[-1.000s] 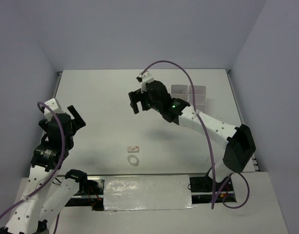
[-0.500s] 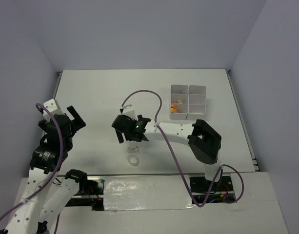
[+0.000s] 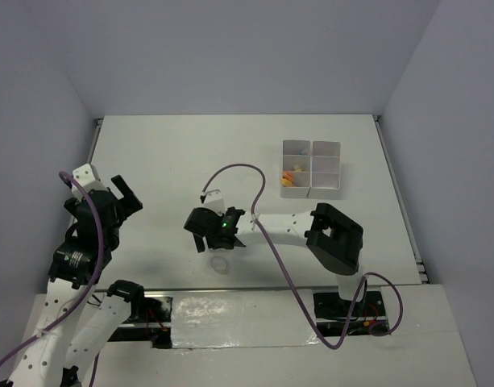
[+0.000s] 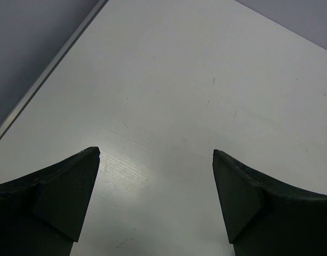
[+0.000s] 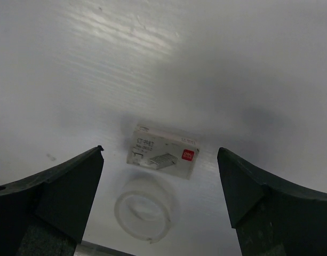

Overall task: Sort the stationery into containers
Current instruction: Pick up the stationery from the center of the board.

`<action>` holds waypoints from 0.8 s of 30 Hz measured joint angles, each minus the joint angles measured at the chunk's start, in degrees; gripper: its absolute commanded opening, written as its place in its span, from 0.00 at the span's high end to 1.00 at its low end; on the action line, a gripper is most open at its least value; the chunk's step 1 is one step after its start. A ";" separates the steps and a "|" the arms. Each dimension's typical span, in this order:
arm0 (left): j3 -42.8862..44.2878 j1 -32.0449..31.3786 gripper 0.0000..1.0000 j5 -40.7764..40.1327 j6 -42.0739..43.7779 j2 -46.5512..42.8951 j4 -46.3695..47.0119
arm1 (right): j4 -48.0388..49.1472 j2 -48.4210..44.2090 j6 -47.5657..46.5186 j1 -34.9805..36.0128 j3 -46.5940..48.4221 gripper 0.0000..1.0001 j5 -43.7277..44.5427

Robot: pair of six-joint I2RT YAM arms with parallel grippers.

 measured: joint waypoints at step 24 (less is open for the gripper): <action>0.00 -0.92 0.01 0.22 0.13 0.00 0.00 | 1.62 1.55 8.11 1.42 -3.93 0.25 0.15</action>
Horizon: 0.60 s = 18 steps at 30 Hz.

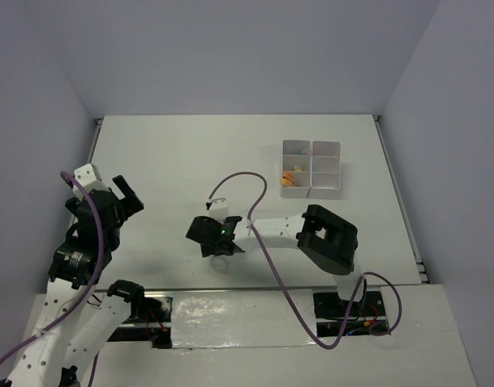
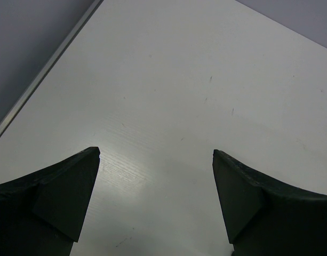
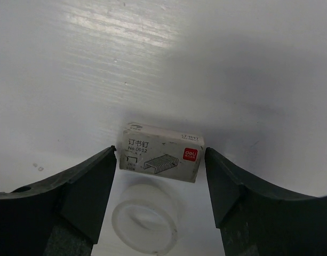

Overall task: Sort the stationery into containers
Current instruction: Pick up the stationery from the center of the board.

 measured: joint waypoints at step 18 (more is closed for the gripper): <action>0.00 0.00 0.01 0.00 0.07 -0.48 0.02 | 3.56 -3.80 -11.41 -2.03 -0.04 0.71 3.61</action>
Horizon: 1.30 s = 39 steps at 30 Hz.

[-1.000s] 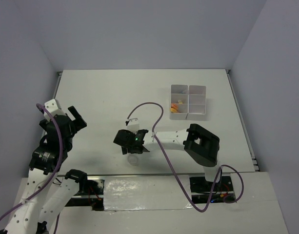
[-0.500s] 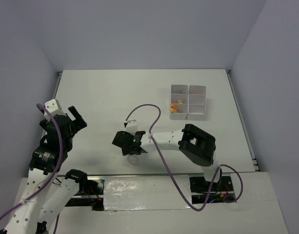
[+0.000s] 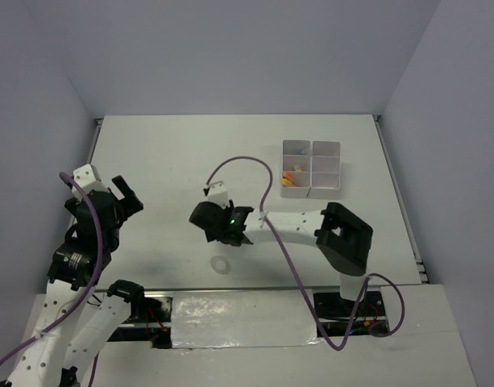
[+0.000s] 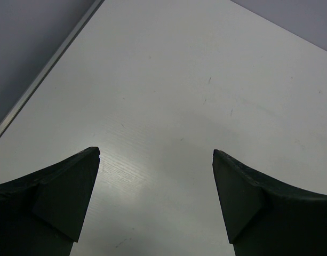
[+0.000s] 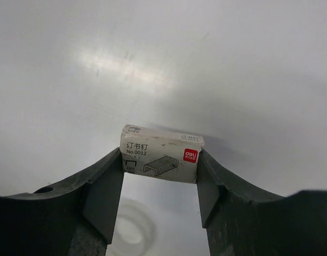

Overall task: Sort the stationery into containers
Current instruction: Pick up the stationery from the center of the board, then place the stationery in the storage box.

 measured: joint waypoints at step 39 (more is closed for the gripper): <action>-0.02 -0.17 0.01 3.85 2.58 0.31 1.79 | 12.00 -15.58 -36.24 -58.05 -9.01 0.48 -11.91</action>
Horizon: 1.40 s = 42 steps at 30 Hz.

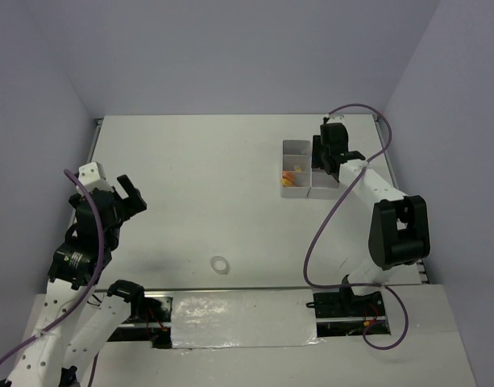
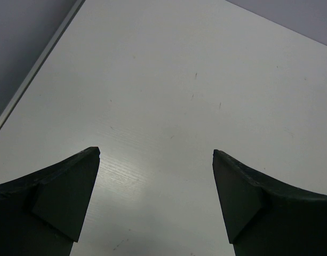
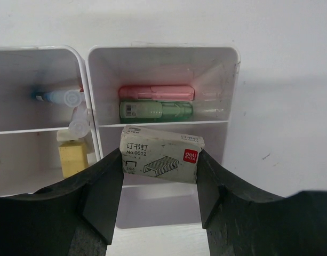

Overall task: Sort the stationery into containers
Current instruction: Place the stationery in the storage box, then pick up the stationery from the center of the board.

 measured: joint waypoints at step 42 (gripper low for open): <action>-0.11 2.49 0.01 -3.78 -1.60 3.30 -1.95 | -12.92 12.15 11.02 61.09 7.04 0.03 -7.23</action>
